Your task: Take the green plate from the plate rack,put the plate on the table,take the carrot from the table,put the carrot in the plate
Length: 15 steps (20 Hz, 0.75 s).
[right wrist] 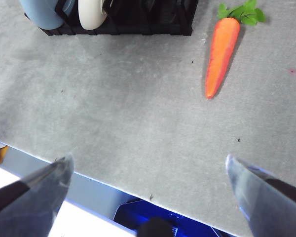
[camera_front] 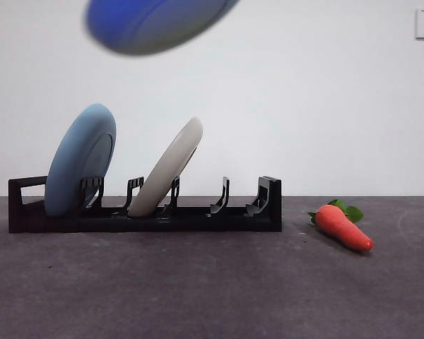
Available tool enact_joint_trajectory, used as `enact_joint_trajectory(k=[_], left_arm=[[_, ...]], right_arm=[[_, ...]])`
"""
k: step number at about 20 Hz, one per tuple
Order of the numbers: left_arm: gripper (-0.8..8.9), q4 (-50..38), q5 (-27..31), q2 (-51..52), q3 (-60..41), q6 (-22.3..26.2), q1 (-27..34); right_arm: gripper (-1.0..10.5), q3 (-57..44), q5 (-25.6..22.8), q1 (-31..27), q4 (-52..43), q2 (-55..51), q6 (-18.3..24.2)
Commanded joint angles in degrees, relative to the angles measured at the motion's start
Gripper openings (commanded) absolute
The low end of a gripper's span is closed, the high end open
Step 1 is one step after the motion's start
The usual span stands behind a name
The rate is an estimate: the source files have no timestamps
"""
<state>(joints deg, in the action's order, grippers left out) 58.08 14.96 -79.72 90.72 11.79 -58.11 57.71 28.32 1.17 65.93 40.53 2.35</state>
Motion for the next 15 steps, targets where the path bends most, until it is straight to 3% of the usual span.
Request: enact_joint_trajectory(k=[1,3,10,15], left_arm=[[-0.07,-0.3,3.5,-0.2,-3.7,-0.4,-2.5],[-0.07,-1.3,7.4,-0.2,-9.2,-1.6,-4.2],[-0.08,-23.6,7.6,-1.4,-34.3,-1.1,-6.0],[-0.08,-35.8,7.5,-4.8,-41.6,3.5,-5.9]], right_arm=[[6.5,0.1,-0.1,0.1,-0.5,0.0,-0.3],[6.5,0.1,-0.1,0.1,-0.5,0.1,-0.3],[6.5,0.1,-0.1,0.1,-0.5,0.5,-0.6],[6.5,0.1,0.0,0.1,-0.5,2.0,-0.6]])
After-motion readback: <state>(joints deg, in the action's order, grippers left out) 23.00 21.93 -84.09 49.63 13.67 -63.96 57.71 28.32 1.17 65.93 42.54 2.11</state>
